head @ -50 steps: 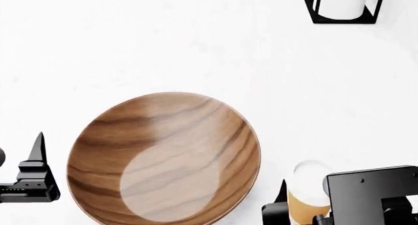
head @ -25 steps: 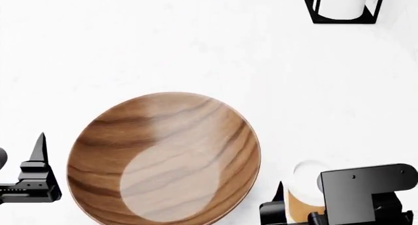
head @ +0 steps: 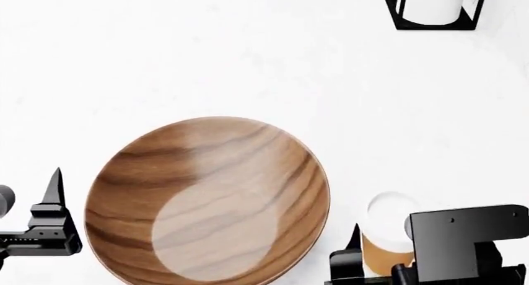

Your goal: Place the cup inside the bowl on the dining table and move the bowl to any counter.

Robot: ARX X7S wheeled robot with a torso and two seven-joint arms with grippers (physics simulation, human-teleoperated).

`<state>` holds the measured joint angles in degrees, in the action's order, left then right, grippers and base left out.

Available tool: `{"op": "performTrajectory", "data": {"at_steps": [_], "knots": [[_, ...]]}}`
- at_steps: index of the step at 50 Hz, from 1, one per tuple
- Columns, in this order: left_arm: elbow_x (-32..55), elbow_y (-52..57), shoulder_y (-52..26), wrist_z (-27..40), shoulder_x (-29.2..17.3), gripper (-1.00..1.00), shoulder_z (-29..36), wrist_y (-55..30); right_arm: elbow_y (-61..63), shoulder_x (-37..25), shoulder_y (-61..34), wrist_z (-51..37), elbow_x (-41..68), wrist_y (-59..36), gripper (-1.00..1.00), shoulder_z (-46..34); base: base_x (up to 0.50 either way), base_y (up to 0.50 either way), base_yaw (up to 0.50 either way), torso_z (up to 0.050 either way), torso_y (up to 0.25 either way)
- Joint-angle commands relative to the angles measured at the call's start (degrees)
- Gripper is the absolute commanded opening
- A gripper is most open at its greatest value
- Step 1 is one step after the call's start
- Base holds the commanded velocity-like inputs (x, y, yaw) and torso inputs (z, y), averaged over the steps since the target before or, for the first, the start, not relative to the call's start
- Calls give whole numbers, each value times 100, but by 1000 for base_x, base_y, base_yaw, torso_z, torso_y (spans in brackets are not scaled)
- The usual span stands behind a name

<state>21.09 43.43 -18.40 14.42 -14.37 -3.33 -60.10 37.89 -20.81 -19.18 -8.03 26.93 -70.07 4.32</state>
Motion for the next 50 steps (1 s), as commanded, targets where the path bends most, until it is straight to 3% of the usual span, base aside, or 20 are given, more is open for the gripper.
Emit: {"op": "performTrajectory", "data": {"at_steps": [1,12,22,36,50], "knots": [[130,-30,20,-26,1,100,-92,72,400,-8,-459,-90,108,-455,-100,123,0,0,0,0,0],[137,-54,16,29,-9,100,-69,86,674,17,-2166,-199,530,-1723,-100,136,0,0,0,0,0],[178,-58,-21,54,-34,100,-63,52,-146,114,-3780,-259,853,-1818,-100,-488,0,0,0,0,0],[259,-14,51,74,-81,100,-191,47,-1515,698,-3766,259,812,-799,-100,-1732,0,0,0,0,0],[279,11,145,107,-134,100,-272,100,-1519,943,-3265,409,1101,-937,-100,-2295,0,0,0,0,0]]}}
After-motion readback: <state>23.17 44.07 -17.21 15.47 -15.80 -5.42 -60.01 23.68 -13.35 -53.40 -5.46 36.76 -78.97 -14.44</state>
